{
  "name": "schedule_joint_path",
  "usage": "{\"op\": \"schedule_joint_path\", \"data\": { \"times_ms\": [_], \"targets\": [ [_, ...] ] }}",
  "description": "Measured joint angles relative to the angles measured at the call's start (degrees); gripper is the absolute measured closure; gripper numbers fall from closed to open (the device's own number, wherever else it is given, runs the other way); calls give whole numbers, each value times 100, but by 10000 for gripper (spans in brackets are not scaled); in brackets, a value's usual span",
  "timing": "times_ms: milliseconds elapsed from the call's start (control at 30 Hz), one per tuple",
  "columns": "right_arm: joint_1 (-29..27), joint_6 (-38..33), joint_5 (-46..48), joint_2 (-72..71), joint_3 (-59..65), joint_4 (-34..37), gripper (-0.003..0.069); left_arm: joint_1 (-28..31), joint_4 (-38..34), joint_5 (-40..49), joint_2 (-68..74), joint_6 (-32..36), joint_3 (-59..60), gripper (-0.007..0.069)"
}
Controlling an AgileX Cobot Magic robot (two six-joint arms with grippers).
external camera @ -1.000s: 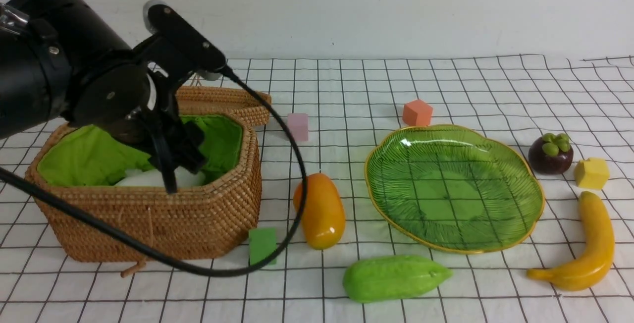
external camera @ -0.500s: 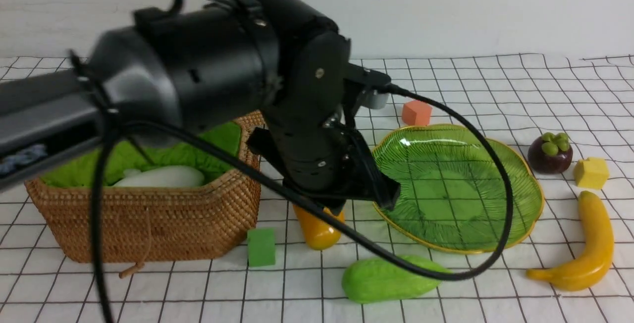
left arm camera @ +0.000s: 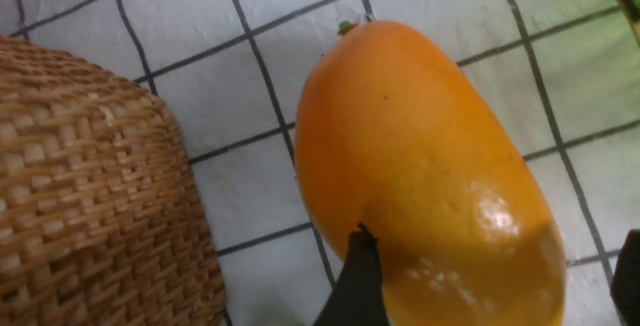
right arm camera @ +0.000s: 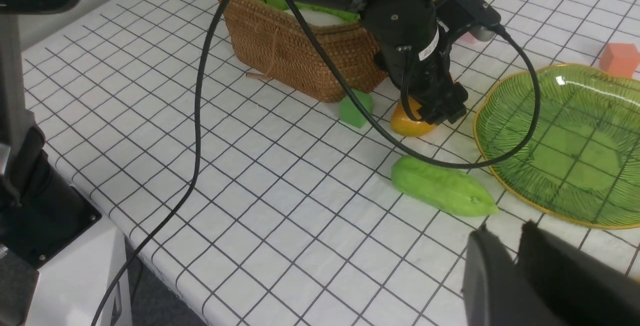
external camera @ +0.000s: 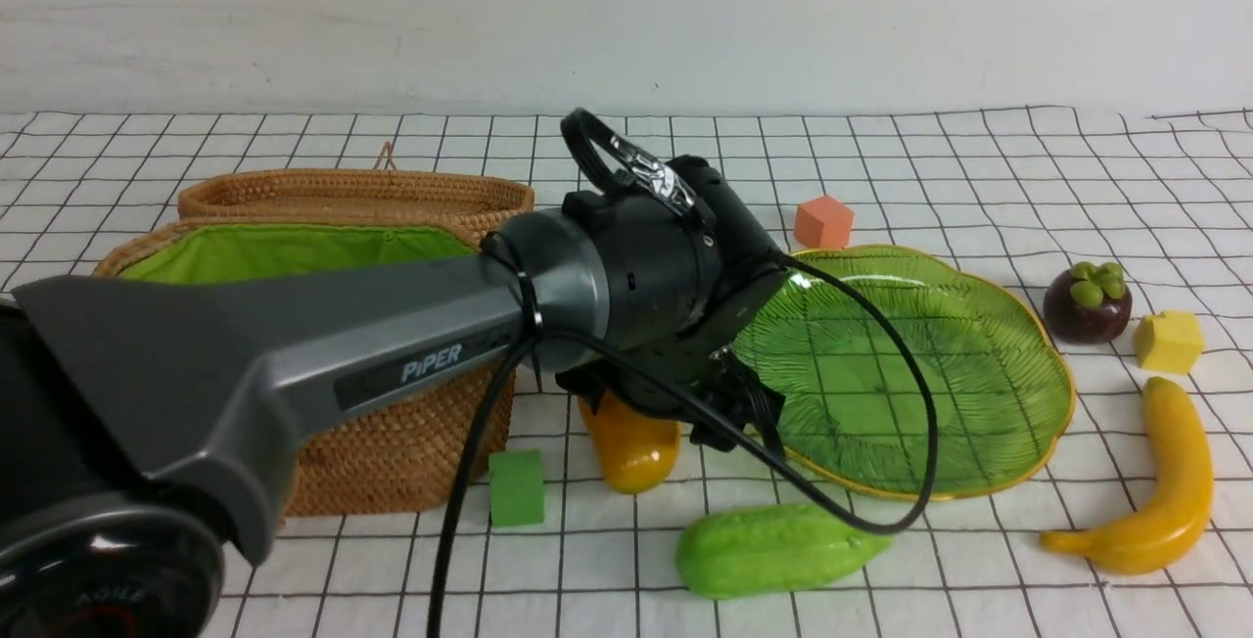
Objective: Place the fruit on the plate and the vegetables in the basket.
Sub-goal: Grab the mango with your left arm and place it on the right plate
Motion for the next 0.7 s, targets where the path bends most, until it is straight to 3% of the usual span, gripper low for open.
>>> {"op": "schedule_joint_path", "data": {
  "times_ms": [700],
  "targets": [
    [0,-22,0,-44,0,29,550,349,-176,-114,381,-167,-141,72]
  ]
}}
